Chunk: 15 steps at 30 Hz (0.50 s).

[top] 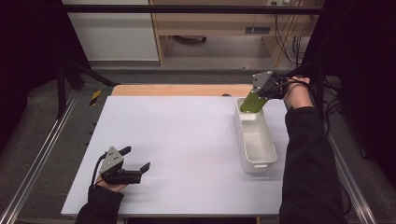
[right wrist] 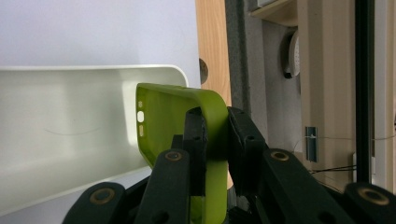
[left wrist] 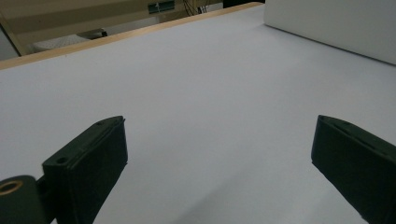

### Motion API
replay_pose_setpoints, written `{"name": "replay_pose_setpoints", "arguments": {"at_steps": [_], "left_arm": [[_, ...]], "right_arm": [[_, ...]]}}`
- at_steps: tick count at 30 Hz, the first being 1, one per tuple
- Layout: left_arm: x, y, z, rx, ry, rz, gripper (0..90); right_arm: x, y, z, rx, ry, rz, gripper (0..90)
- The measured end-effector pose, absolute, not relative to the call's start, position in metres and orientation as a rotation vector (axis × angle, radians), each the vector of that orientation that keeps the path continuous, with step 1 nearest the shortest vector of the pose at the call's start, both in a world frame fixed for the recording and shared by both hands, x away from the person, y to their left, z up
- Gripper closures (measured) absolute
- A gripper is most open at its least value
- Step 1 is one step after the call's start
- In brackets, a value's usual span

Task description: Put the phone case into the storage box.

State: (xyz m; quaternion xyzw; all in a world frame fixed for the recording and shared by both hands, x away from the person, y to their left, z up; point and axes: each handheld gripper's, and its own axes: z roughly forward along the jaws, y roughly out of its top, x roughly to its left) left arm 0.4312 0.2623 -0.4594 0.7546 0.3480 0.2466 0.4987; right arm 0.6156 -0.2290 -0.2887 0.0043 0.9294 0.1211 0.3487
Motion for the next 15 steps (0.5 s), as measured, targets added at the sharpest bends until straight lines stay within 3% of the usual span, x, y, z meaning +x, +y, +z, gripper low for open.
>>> {"name": "replay_pose_setpoints", "arguments": {"at_steps": [15], "left_arm": [[0.432, 0.262, -0.460, 1.832, 0.841, 0.592, 3.3]], "right_arm": [[0.629, -0.219, -0.297, -0.050, 2.447, 0.279, 78.9]]}}
